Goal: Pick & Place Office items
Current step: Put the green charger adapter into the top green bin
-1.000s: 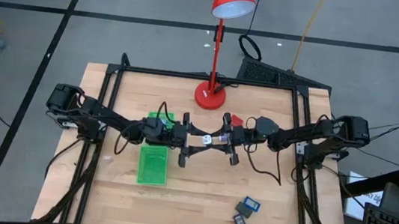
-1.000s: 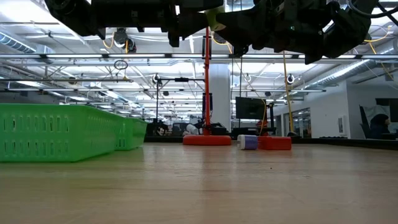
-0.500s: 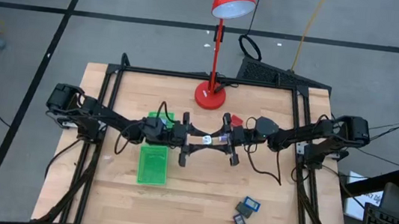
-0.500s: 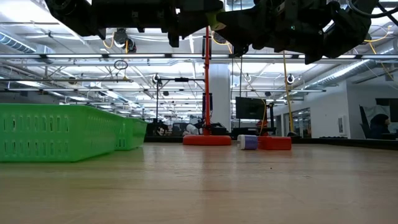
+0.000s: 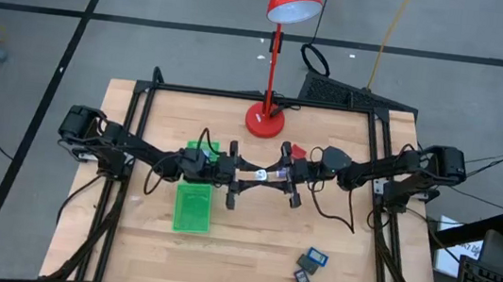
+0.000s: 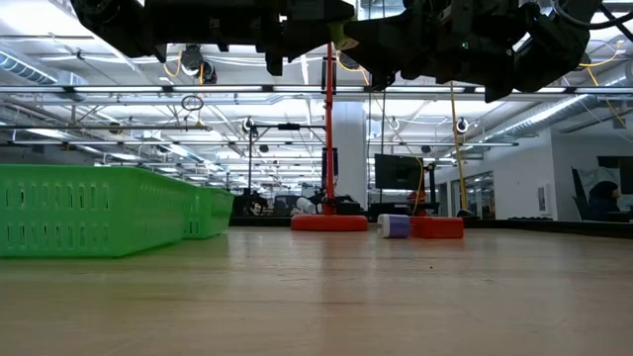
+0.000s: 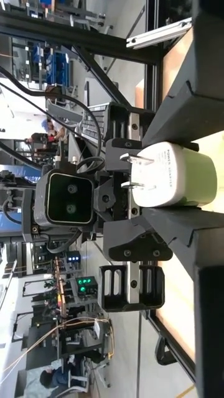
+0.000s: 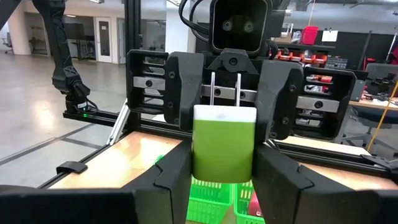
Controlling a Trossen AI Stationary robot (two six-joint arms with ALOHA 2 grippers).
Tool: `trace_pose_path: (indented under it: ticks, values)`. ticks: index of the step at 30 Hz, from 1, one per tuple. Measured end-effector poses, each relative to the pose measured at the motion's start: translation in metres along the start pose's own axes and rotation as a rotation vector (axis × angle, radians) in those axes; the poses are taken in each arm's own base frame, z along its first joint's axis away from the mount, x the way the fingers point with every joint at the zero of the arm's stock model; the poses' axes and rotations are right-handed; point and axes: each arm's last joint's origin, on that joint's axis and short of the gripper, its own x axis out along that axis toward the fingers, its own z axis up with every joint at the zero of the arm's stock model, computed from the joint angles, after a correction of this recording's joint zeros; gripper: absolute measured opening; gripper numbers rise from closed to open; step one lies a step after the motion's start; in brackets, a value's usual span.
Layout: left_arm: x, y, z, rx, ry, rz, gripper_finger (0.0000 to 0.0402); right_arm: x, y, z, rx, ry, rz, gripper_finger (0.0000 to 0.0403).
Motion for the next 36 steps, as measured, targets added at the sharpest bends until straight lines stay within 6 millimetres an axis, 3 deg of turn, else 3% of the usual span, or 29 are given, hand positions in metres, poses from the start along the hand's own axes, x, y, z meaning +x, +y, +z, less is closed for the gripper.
trace_pose_path:
  ticks: [2,12,16,23,29,36]
  values:
    - [0.000,0.000,0.000,0.003,0.001,0.003,0.0132,0.000,0.000,0.000,-0.005,0.005,-0.001,0.0133]
    - [-0.003,-0.003,0.005,0.004,-0.013,0.022,0.0132,0.000,-0.001,-0.003,0.046,0.031,-0.031,0.0176]
    - [-0.012,-0.010,0.020,0.035,-0.027,0.036,0.0132,-0.003,-0.006,-0.003,0.111,0.052,-0.066,0.0197]
    - [-0.034,-0.017,0.031,0.094,0.134,0.139,0.0132,-0.014,-0.011,0.010,0.121,0.107,-0.092,0.0222]
    - [-0.062,-0.009,0.014,0.077,0.184,0.205,0.0132,-0.026,-0.012,0.025,0.104,0.133,-0.109,0.0219]
    - [-0.109,0.007,-0.019,0.012,0.257,0.217,0.0132,-0.034,-0.016,0.028,0.098,0.173,-0.133,0.0213]
